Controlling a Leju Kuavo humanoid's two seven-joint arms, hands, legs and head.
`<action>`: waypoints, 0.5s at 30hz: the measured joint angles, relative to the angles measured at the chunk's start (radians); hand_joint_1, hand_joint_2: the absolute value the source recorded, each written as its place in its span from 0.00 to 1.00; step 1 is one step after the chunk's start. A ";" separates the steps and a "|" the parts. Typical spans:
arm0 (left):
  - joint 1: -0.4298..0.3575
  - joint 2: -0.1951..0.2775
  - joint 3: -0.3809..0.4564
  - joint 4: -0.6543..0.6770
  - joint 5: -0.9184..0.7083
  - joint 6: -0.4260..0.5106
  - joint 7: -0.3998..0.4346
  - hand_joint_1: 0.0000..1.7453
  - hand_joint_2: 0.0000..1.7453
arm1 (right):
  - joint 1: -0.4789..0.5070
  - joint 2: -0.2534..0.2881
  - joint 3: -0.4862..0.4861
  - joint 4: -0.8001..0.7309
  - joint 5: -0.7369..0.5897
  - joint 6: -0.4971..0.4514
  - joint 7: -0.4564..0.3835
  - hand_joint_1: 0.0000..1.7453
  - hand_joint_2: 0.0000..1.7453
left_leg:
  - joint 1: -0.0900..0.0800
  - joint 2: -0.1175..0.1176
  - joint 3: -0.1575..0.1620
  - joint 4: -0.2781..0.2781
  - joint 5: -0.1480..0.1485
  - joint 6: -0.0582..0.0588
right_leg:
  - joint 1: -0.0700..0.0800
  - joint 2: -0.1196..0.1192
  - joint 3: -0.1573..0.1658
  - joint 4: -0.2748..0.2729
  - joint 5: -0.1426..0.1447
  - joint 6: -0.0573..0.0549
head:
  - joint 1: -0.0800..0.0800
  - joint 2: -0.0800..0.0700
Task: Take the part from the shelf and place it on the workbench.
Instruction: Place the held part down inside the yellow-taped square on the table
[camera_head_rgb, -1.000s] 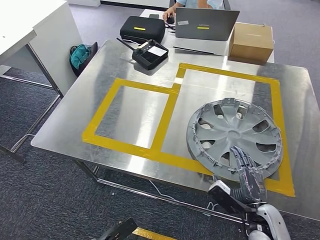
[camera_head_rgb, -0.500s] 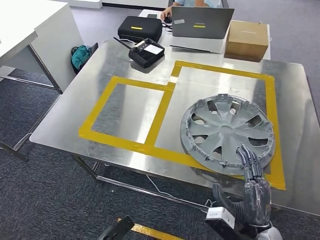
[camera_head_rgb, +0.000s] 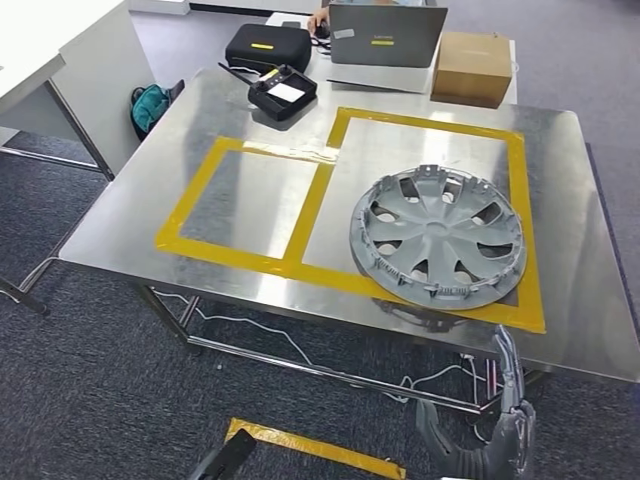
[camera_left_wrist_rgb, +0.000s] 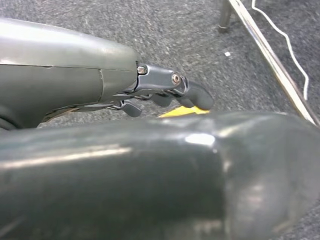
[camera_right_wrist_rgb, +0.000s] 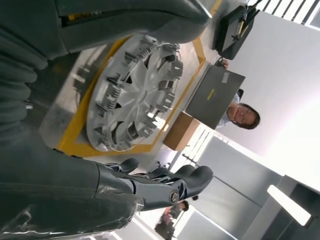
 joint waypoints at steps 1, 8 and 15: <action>0.001 -0.001 0.005 0.000 0.003 0.006 0.000 0.00 0.00 | 0.005 0.004 -0.005 0.002 -0.027 -0.001 0.000 0.00 0.00 | 0.000 0.003 -0.007 -0.003 0.010 0.007 | -0.002 0.000 -0.004 0.000 -0.003 0.006 | -0.002 0.000; 0.021 -0.008 0.059 0.000 0.022 0.039 -0.023 0.00 0.00 | -0.001 0.056 -0.147 0.233 -0.281 0.016 -0.132 0.00 0.00 | -0.001 0.021 -0.106 -0.003 0.097 0.027 | -0.001 -0.015 -0.038 0.282 -0.198 0.024 | 0.003 0.000; -0.082 -0.025 0.031 -0.015 -0.189 -0.127 0.123 0.00 0.00 | -0.264 0.114 -0.488 0.893 -0.256 0.095 -0.316 0.00 0.00 | -0.003 0.011 -0.164 0.000 0.174 -0.001 | 0.009 -0.021 0.202 -0.042 -0.165 -0.006 | 0.005 0.000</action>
